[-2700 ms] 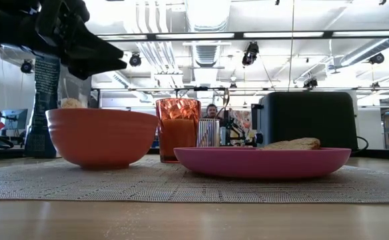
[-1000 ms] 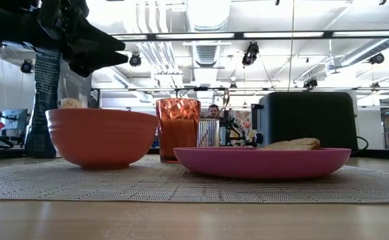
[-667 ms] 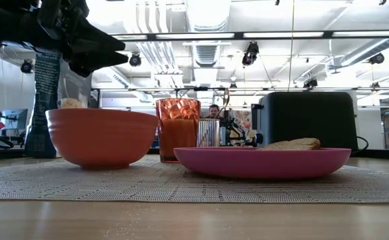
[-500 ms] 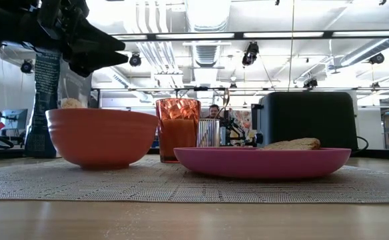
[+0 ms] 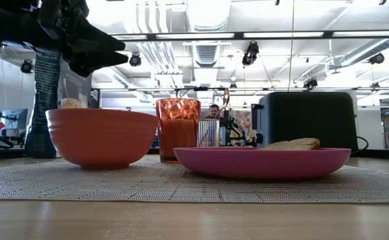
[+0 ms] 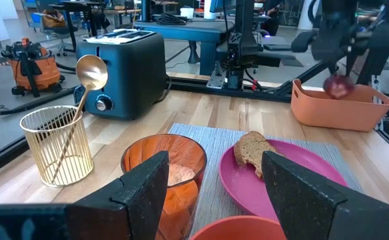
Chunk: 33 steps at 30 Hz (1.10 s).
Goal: Arrange a breakfast setting
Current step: Put the red apple from the orange bin on the gray placemat
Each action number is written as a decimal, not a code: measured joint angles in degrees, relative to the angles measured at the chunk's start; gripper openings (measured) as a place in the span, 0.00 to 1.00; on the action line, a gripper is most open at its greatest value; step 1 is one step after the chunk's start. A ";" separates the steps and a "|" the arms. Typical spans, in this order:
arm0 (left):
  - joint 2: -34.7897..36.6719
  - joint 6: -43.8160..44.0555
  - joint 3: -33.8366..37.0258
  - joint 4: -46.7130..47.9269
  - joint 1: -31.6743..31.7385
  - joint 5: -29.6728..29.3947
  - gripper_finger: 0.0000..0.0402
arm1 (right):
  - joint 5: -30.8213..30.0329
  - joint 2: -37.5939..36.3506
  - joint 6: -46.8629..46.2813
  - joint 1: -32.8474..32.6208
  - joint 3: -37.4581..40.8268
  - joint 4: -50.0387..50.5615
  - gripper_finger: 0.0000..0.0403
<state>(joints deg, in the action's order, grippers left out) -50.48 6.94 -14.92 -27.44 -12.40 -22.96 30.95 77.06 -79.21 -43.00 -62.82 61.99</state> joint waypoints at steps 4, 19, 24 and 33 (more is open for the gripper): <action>0.00 0.00 0.00 0.00 0.00 0.00 0.56 | -4.03 -4.40 -5.42 0.00 -1.49 0.68 0.28; -0.02 0.00 0.00 0.00 0.00 0.00 0.56 | -13.04 -10.60 -24.77 0.00 1.25 5.64 0.22; -0.02 0.00 0.00 0.05 0.00 0.00 0.56 | -12.51 -7.94 -24.87 0.00 2.88 -3.11 0.32; -0.02 -0.44 0.00 1.10 0.00 0.00 0.56 | -5.14 -0.60 -25.53 0.00 2.66 -6.61 0.49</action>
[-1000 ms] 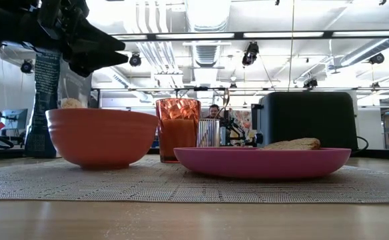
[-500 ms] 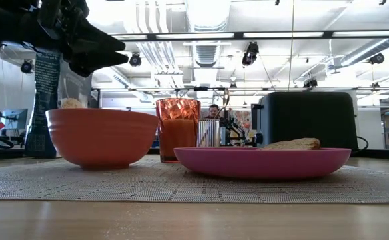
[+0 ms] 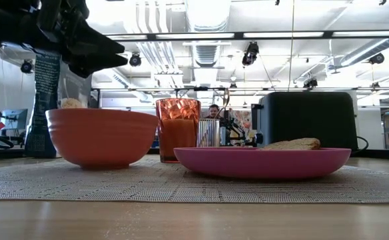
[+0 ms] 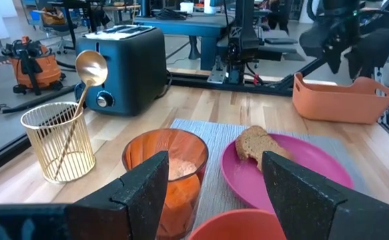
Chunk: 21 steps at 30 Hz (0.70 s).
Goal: Arrange a breakfast setting
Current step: Put the red apple from the orange bin on the gray placemat
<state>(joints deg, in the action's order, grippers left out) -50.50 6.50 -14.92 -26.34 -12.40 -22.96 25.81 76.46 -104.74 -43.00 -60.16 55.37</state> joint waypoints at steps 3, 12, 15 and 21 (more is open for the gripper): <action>0.00 0.01 0.02 0.68 0.00 0.00 0.56 | 2.86 2.59 4.24 0.00 0.00 -0.05 0.53; 0.00 1.00 0.02 0.54 0.02 0.02 0.56 | 2.68 8.22 22.25 0.00 -0.07 1.32 0.60; 0.00 2.14 0.02 0.08 0.00 0.00 0.56 | 2.45 9.61 29.57 -0.23 -0.07 4.55 0.61; -0.02 4.00 -0.76 -0.54 0.01 0.02 0.56 | -4.29 10.74 39.76 -1.22 -0.07 6.10 0.61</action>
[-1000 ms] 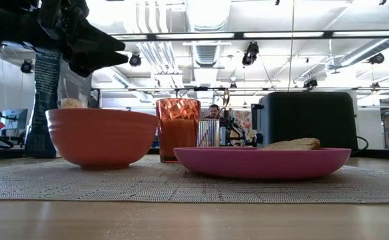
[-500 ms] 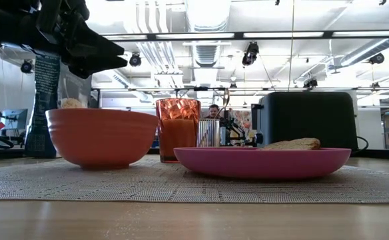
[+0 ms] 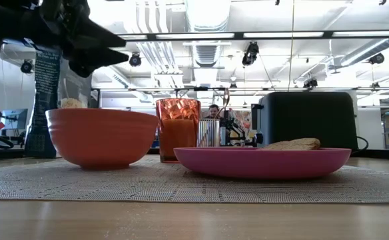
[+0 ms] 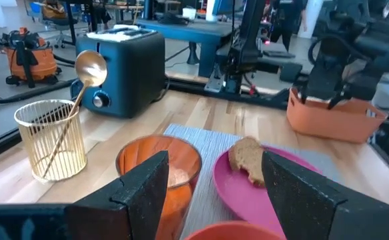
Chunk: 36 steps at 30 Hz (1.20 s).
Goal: Arrange a breakfast setting
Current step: Put the red apple from the orange bin on the gray placemat
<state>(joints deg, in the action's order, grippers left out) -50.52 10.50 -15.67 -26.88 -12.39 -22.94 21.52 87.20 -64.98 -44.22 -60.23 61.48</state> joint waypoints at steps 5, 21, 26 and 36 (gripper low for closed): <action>0.00 0.09 -1.53 0.04 0.00 0.00 0.56 | -3.44 -0.09 2.05 -1.27 0.00 -0.13 0.61; 0.00 0.10 -6.13 1.52 -0.01 0.00 0.56 | -3.59 -0.46 0.65 -7.81 -0.24 -4.36 0.58; -0.31 0.10 -6.75 1.66 -0.01 0.00 0.56 | -5.27 -0.50 -1.95 -7.92 -0.22 -4.91 0.56; -4.79 0.11 -8.81 1.76 0.00 0.00 0.56 | -7.26 -0.53 -6.81 -7.95 -0.24 -4.75 0.66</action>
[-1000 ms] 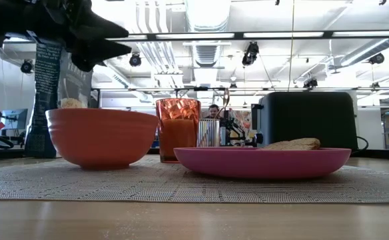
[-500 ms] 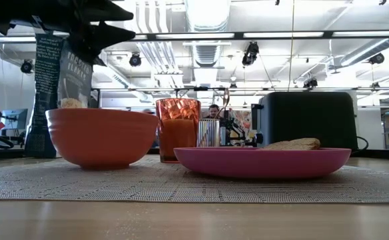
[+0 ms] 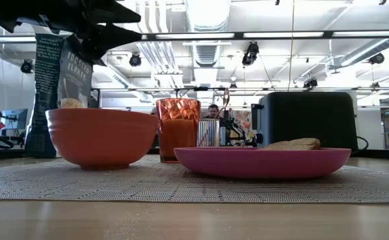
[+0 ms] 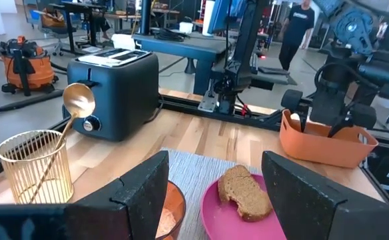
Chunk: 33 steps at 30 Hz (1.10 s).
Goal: Arrange a breakfast setting
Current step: Put the red apple from the orange bin on the gray placemat
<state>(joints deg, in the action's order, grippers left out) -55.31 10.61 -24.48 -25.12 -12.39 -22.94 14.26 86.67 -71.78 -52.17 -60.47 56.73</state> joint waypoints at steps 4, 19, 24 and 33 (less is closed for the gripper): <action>-3.19 0.00 -1.89 0.03 0.00 0.00 0.56 | -0.17 0.00 1.25 -0.10 0.00 0.04 0.72; -10.40 -8.82 -13.75 11.72 -0.82 0.00 0.56 | -2.30 0.00 -0.64 -0.10 -0.03 -0.62 0.75; -10.00 -7.86 -12.23 11.71 -0.80 0.00 0.56 | -2.25 0.00 -2.30 -0.10 -1.32 -2.32 0.75; -9.68 -5.18 -10.78 10.20 -1.35 -0.02 0.56 | -2.37 0.48 -0.51 -0.87 -1.06 -2.04 0.75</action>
<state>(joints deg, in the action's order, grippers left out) -64.99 5.43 -35.27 -14.92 -13.74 -22.96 11.90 87.15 -72.30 -53.04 -61.53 54.70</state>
